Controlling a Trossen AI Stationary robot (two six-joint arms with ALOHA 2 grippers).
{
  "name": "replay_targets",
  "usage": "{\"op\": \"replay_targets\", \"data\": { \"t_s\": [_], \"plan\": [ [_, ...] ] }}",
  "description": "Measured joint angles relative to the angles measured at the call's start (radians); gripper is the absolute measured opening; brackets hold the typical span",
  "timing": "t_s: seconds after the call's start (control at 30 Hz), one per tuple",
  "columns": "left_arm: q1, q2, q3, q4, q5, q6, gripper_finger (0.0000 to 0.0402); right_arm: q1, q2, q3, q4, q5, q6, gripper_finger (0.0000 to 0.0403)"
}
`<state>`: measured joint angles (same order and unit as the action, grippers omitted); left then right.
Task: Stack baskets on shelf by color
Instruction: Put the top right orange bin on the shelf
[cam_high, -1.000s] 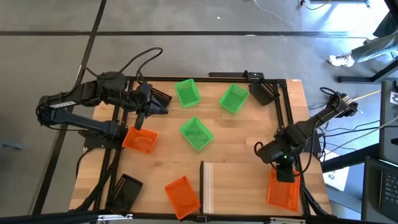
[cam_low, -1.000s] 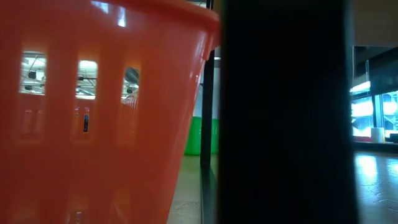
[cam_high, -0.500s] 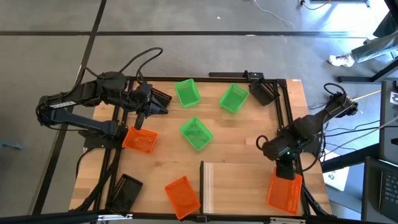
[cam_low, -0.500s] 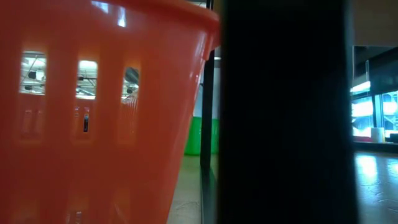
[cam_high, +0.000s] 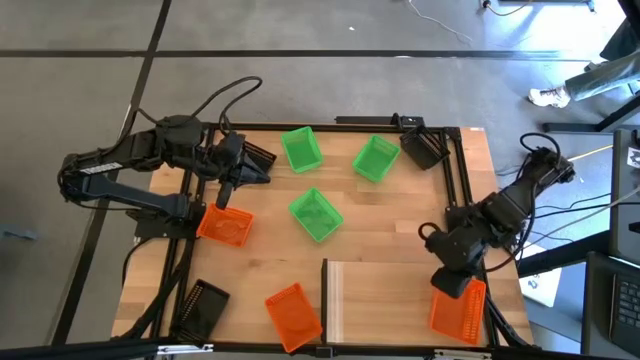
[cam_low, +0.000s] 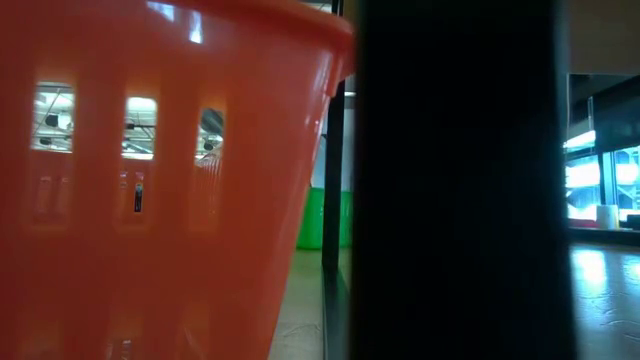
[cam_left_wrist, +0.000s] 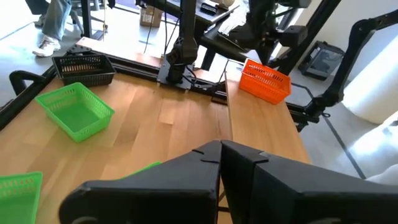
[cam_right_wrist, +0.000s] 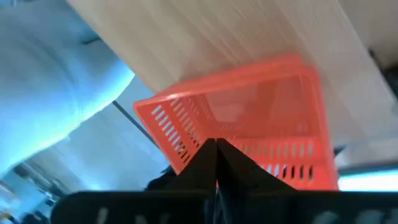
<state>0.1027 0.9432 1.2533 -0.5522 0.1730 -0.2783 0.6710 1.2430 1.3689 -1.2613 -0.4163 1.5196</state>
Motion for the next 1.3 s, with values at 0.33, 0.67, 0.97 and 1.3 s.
{"op": "replay_targets", "data": {
  "t_s": [0.33, 0.67, 0.97, 1.3],
  "plan": [
    [0.0, 0.0, 0.0, 0.004, 0.095, 0.038, 0.0, 0.041, 0.042, 0.0, -0.034, -0.031, 0.135, 0.0002],
    [0.0, 0.0, 0.0, 0.014, 0.187, 0.045, 0.0, 0.041, 0.108, -0.001, -0.124, -0.037, 0.125, 0.0001],
    [0.0, 0.0, 0.0, 0.014, 0.187, 0.046, 0.0, 0.041, 0.154, -0.001, -0.2, -0.021, 0.073, 0.0],
    [0.0, 0.0, 0.0, 0.014, 0.187, 0.046, 0.0, 0.041, 0.202, -0.002, -0.264, 0.078, -0.034, 0.0]
  ]
}}
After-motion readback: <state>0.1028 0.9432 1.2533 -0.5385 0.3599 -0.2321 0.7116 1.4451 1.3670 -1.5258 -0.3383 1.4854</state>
